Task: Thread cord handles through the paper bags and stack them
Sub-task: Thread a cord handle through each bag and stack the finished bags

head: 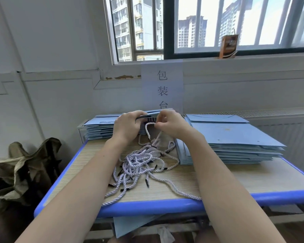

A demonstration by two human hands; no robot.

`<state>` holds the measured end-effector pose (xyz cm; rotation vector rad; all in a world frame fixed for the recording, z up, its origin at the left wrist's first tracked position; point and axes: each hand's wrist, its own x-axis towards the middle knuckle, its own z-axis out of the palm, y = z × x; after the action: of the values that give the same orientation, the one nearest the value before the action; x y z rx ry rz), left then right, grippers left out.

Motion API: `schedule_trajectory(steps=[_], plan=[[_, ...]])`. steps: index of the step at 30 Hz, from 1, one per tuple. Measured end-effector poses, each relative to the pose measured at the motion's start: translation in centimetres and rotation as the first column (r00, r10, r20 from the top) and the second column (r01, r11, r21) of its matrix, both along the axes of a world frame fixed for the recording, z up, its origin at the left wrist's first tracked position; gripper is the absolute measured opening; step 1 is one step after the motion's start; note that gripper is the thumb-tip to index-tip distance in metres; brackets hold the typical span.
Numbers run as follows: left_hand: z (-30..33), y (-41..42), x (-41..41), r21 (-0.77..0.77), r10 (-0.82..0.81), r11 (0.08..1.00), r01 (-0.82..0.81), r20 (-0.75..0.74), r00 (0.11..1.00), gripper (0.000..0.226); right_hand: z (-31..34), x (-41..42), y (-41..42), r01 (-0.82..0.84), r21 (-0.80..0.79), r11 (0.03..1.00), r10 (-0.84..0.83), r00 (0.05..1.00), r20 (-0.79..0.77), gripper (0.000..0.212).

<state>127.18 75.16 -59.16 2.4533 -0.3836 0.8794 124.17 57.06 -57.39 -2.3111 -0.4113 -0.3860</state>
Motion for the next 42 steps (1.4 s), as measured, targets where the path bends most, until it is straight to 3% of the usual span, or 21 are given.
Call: schedule_trajectory(steps=[5, 11, 19, 22, 27, 32, 35, 38, 42], plan=[[0.5, -0.1, -0.7, -0.093, 0.062, 0.994, -0.050, 0.130, 0.990, 0.030, 0.0, 0.3, 0.2, 0.011, 0.147, 0.989, -0.028, 0.993, 0.117, 0.006], [1.3, -0.2, -1.0, -0.343, -0.039, 0.932, 0.117, 0.228, 0.973, 0.018, -0.2, 0.5, 0.2, -0.033, 0.414, 0.910, 0.008, 0.998, 0.063, 0.022], [1.4, -2.6, -2.2, -0.445, -0.203, 0.855, 0.267, 0.187, 0.961, 0.019, -0.9, 1.3, 0.8, -0.002, 0.297, 0.955, -0.005, 1.000, 0.022, 0.035], [1.2, -2.9, -2.3, -0.520, -0.264, 0.803, 0.292, 0.129, 0.956, 0.033, -0.9, 1.5, 0.6, 0.002, 0.307, 0.952, -0.018, 0.999, 0.049, 0.033], [1.5, -2.8, -2.4, -0.654, -0.294, 0.724, 0.219, -0.004, 0.956, 0.077, -0.4, 1.4, 0.5, -0.003, 0.457, 0.889, -0.086, 0.981, 0.173, 0.008], [1.3, -3.0, -2.8, -0.574, -0.249, 0.790, 0.216, 0.021, 0.968, 0.103, -0.1, 1.1, 0.3, -0.066, 0.582, 0.811, -0.007, 0.992, 0.123, 0.020], [1.2, -3.2, -3.0, -0.505, -0.207, 0.836, 0.214, 0.070, 0.976, 0.098, 0.2, 0.9, 0.2, -0.072, 0.638, 0.767, 0.008, 0.995, 0.103, 0.015], [1.2, -2.8, -2.5, -0.512, -0.164, 0.836, 0.194, 0.104, 0.981, 0.075, 0.4, 0.7, 0.1, -0.065, 0.677, 0.733, 0.028, 0.997, 0.066, 0.003], [1.1, -2.8, -2.1, -0.487, -0.138, 0.859, 0.159, 0.080, 0.987, 0.050, 0.7, 0.5, 0.0, -0.029, 0.757, 0.653, 0.101, 0.994, -0.049, 0.008]])
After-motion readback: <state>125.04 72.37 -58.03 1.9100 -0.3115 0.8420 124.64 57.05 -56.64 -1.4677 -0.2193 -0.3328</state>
